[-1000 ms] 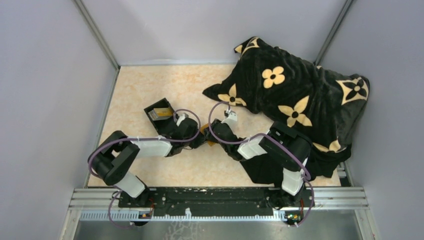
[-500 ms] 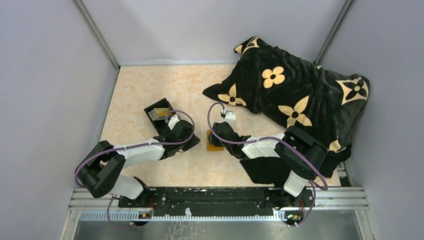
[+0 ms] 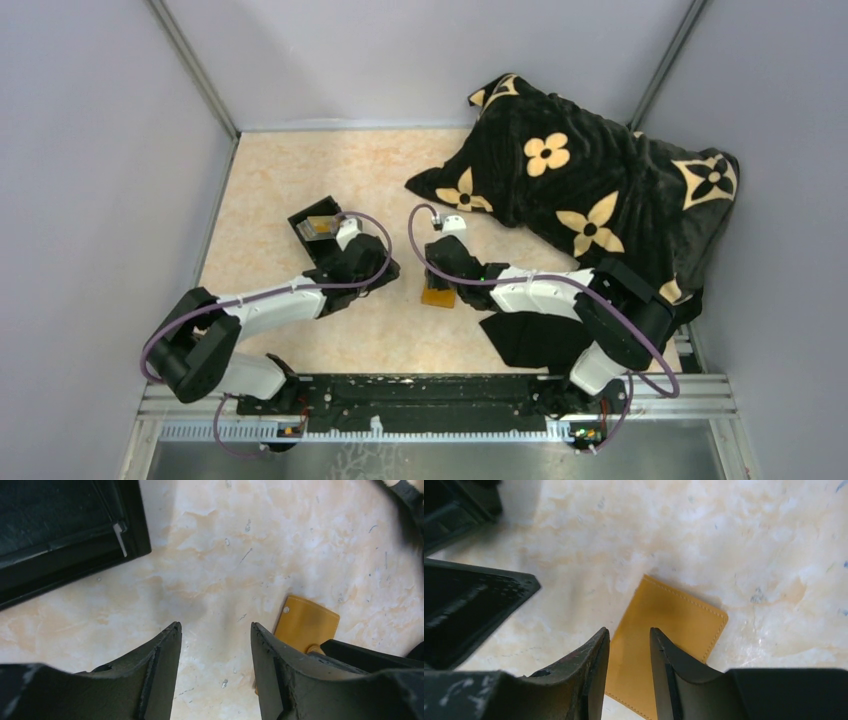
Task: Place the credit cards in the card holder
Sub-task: Close the card holder at the center of the board, then reset both arms
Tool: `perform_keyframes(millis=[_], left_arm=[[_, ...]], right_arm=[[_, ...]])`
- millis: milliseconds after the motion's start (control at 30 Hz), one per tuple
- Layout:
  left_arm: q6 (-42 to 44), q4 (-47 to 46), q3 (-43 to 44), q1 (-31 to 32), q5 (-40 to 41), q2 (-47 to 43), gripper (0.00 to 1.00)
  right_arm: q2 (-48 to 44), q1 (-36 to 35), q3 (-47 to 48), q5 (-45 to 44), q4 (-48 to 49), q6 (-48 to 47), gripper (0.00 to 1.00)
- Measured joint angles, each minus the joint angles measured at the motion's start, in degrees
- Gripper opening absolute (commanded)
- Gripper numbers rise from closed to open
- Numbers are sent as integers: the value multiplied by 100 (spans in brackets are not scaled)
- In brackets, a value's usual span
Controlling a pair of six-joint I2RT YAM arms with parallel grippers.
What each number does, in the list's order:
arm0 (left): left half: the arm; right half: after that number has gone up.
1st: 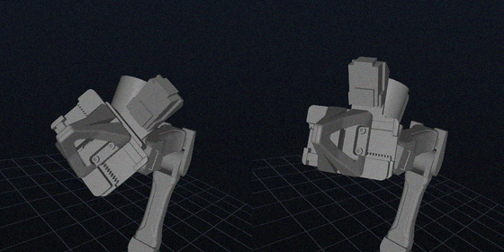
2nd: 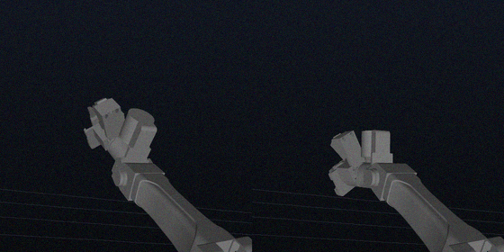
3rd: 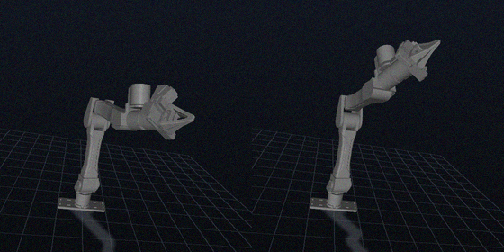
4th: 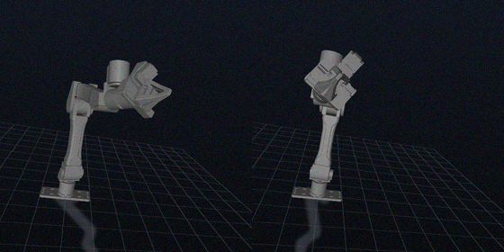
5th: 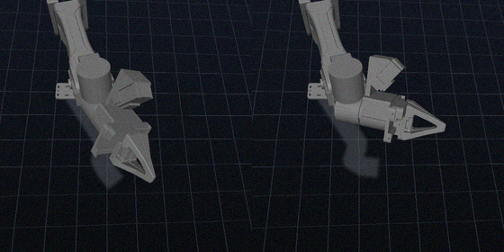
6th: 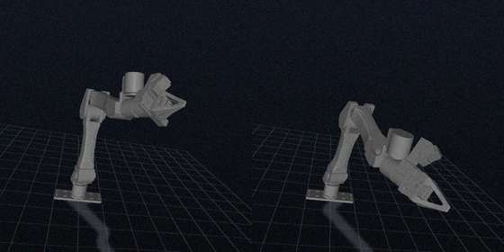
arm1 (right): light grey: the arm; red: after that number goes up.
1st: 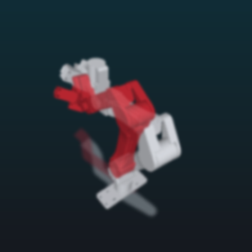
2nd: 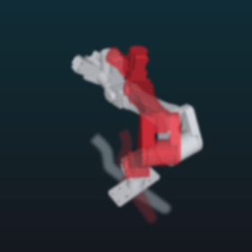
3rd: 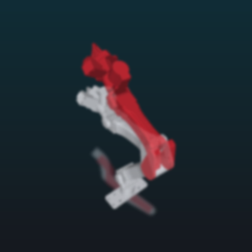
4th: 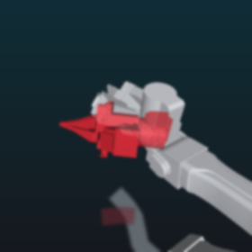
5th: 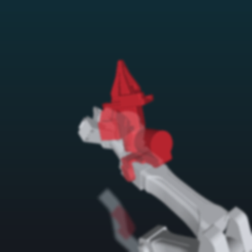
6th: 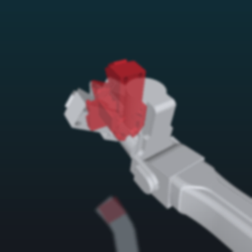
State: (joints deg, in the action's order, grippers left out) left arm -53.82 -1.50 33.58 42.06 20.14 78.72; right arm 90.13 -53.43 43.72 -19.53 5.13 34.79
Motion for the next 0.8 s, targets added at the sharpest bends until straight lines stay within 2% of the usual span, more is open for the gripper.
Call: perform_keyframes(millis=[300,433,633,800], left_arm=[[601,-295,61,0,166,37,65],[914,-557,55,0,177,122,75],[1434,-935,22,0,219,273,90],[1751,-1117,15,0,256,284,99]], right_arm=[[-688,76,479,-487,-216,-826,37],[-874,234,420,-927,-376,-920,48],[-1233,363,-11,-1589,-931,-905,78],[-1491,372,-109,-1952,-1475,-647,86]])
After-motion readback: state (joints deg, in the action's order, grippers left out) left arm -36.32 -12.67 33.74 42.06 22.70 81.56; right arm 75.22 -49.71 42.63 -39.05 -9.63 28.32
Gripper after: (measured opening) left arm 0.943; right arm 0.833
